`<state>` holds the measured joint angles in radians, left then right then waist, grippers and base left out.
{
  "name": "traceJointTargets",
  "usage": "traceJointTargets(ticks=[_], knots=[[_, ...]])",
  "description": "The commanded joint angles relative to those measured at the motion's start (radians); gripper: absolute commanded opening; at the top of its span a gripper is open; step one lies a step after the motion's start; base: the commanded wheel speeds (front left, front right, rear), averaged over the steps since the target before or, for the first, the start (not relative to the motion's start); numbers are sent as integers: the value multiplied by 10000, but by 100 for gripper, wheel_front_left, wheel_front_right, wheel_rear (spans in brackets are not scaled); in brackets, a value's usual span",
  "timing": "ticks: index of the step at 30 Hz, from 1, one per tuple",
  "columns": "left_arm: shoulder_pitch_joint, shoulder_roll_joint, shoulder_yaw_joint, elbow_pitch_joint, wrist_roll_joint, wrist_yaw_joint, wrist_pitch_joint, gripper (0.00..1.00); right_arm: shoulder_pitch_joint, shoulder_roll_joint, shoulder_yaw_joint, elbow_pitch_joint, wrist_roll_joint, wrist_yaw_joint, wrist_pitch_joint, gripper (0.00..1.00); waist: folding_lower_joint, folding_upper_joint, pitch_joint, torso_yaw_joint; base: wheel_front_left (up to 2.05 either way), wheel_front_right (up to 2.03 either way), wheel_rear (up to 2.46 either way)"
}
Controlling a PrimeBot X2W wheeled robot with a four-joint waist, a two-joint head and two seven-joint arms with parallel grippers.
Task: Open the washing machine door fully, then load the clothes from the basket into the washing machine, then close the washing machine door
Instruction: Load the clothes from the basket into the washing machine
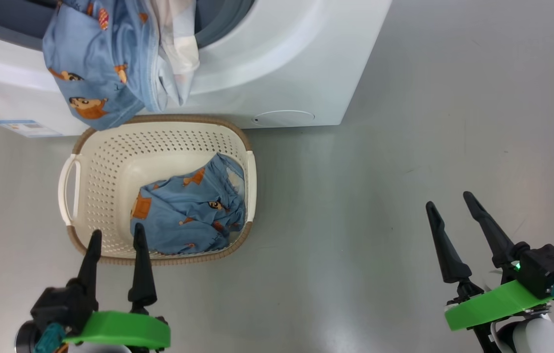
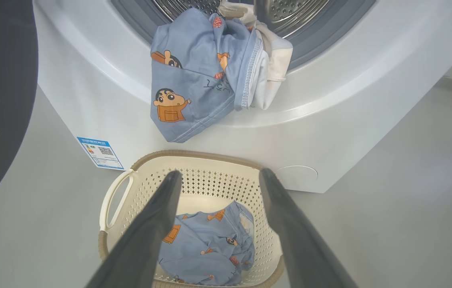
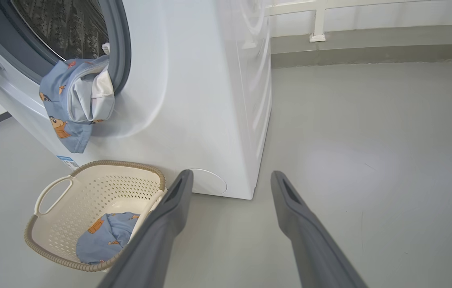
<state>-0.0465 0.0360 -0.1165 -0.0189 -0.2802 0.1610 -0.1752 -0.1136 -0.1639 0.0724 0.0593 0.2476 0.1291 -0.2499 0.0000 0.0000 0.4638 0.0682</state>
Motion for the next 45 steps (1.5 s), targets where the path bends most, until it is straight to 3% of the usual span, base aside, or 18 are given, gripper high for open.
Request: traceJointTargets(ticks=[1, 12, 22, 30, 43, 45], knots=[[144, 165, 252, -414, -78, 113, 23, 100, 253, -80, 166, -271, -62, 16, -118, 100, 0, 0, 17, 26, 0, 0, 0], [392, 196, 128, -1051, -182, 497, 147, 100, 216, -60, 275, -308, -70, 16, -118, 100, 0, 0, 74, -77, 0, 0, 0], [-440, 368, 198, -649, -256, 386, 148, 100, -21, -25, 407, -374, -46, 16, -118, 100, 0, 0, 443, -413, 0, 0, 0], [-2315, 464, 522, 839, -701, 128, -7, 100, -269, 26, 500, -398, -29, 16, -118, 100, 0, 0, 943, -724, 0, 0, 0], [-5772, 712, 1455, 4942, -2093, -938, -640, 100, -674, 58, 795, -420, 21, 16, -118, 100, 0, 0, 1686, -1105, 0, 0, 0], [-6243, 736, 1605, 5416, -2353, -1256, -701, 100, -734, 31, 813, -448, 22, 16, -118, 100, 0, 0, 1835, -1137, 0, 0, 0]])
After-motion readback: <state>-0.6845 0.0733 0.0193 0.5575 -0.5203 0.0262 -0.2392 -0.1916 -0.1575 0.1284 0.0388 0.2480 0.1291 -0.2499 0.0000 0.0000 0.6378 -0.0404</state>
